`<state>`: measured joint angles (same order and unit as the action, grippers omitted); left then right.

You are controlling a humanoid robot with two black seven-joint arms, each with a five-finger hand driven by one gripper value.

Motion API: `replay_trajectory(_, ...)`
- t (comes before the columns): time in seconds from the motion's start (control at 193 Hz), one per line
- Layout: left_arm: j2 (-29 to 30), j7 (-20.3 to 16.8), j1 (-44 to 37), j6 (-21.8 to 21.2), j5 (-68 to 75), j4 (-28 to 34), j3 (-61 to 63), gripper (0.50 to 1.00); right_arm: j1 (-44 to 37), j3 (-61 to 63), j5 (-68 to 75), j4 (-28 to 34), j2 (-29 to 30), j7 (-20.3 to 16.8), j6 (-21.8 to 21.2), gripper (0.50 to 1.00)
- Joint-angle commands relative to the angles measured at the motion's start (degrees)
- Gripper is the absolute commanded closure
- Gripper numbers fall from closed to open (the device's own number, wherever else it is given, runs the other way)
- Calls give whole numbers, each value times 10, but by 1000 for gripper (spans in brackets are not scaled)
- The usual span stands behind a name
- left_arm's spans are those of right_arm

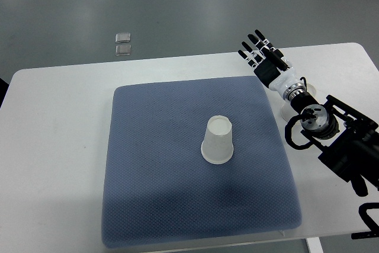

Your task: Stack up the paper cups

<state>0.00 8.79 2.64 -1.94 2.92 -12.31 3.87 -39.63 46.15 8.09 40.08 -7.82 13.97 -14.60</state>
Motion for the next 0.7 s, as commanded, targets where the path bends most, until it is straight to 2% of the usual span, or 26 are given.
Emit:
replay_trajectory(0.0, 0, 0, 0, 1, 0, 0, 0, 500, 1, 1, 0, 0, 0, 0, -1, 574)
replay_trajectory(0.466, 0, 0, 1, 0, 0, -4, 0, 500, -15, -14, -16, 4, -17, -8, 3, 574)
replay_trajectory(0.694, 0, -2, 1, 1, 0, -5, 1, 500, -97, -85, -174, 6, -81, -46, 11, 574)
